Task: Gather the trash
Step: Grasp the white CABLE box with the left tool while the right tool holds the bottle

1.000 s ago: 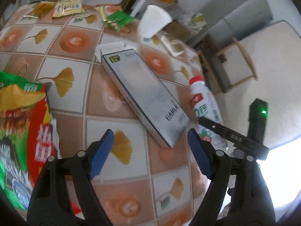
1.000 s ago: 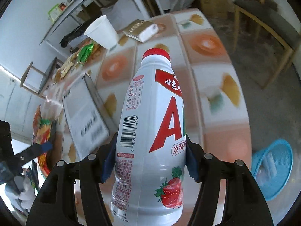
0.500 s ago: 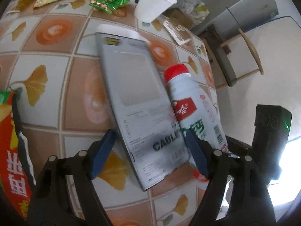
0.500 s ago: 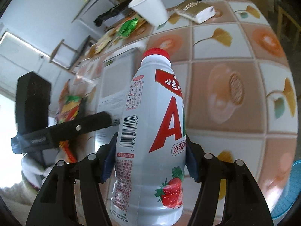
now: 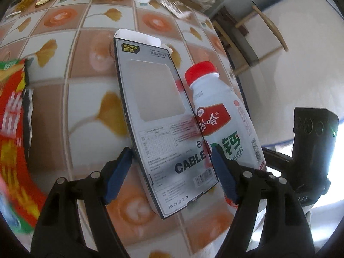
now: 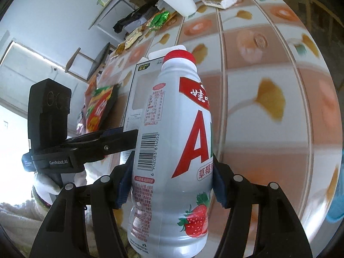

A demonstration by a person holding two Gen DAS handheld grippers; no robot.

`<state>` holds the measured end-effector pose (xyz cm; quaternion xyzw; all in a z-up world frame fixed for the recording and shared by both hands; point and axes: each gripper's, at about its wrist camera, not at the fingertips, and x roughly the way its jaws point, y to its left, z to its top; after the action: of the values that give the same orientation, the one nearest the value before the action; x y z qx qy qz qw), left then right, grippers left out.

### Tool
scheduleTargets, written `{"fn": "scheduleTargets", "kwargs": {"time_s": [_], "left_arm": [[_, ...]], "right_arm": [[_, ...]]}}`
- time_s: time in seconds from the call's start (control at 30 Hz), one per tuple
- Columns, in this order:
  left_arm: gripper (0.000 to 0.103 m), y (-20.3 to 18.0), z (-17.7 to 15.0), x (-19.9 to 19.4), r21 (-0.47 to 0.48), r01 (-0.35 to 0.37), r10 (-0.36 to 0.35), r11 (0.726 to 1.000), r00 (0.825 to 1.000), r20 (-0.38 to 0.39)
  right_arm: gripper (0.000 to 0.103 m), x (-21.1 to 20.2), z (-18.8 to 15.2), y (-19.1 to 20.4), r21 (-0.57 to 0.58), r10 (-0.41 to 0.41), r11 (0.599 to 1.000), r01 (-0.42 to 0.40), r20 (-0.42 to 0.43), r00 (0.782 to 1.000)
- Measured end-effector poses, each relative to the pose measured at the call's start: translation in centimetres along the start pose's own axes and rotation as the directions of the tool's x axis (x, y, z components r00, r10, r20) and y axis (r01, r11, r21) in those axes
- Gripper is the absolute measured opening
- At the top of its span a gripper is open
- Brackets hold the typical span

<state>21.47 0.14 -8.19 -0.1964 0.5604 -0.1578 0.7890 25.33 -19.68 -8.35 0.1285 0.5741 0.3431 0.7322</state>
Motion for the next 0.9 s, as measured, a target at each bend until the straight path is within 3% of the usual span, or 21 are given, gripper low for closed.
{"fn": "scheduleTargets", "kwargs": {"time_s": [0.23, 0.37, 0.5, 0.63, 0.9], "left_arm": [[0.073, -1.6, -6.0, -2.3, 0.127, -0.039, 0.041, 0.991, 0.999, -0.012], [0.073, -1.8, -8.0, -3.2, 0.158, -0.01, 0.014, 0.987, 1.0, -0.022], [0.075, -1.4, -7.9, -4.4, 0.141, -0.006, 0.001, 0.99, 0.999, 0.035], [0.077, -0.6, -6.9, -4.2, 0.092, -0.029, 0.026, 0.995, 0.999, 0.034], [0.082, -1.4, -5.3, -2.6, 0.018, -0.073, 0.073, 0.997, 0.997, 0.035]], "right_arm": [[0.061, -0.5, -7.7, 1.7, 0.082, 0.015, 0.996, -0.017, 0.024, 1.0], [0.061, -1.5, -10.2, 2.1, 0.144, 0.015, 0.989, -0.028, 0.09, 0.996], [0.061, -3.0, -10.5, 1.3, 0.201, -0.042, 0.98, 0.009, 0.159, 0.986], [0.061, -4.4, -10.5, 0.9, 0.241, -0.207, 0.958, 0.157, 0.199, 0.958], [0.061, -4.5, -10.3, -1.5, 0.308, -0.239, 0.936, 0.167, 0.211, 0.948]]}}
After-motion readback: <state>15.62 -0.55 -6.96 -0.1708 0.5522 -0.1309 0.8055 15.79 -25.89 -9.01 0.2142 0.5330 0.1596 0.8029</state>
